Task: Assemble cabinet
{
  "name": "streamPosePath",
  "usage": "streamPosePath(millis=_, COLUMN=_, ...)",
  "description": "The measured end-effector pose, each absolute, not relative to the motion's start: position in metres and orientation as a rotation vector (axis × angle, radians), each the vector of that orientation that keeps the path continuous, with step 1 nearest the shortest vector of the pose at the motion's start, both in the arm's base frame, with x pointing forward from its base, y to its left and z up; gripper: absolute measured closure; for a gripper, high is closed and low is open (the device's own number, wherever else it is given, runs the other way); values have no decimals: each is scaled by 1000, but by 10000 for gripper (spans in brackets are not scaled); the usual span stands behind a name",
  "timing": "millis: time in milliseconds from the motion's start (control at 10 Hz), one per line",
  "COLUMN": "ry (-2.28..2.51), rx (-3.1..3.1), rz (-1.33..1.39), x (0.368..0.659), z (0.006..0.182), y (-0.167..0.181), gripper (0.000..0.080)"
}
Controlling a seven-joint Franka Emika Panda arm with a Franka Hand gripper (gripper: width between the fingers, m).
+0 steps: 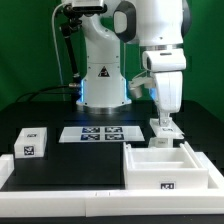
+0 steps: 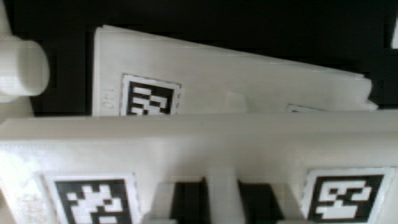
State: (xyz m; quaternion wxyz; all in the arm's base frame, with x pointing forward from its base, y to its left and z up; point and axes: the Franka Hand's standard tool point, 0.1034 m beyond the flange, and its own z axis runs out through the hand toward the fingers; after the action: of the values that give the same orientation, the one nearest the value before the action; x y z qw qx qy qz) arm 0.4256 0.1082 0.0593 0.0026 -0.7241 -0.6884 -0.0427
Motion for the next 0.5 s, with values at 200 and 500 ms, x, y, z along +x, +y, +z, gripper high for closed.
streamPosePath(millis=200, ry=-2072, rx=-2349, rz=-138, x=437, z=60, y=107, gripper=731)
streamPosePath(millis=500, ry=-2029, rx=-2385, rz=-143, x=439, z=60, y=109, gripper=730)
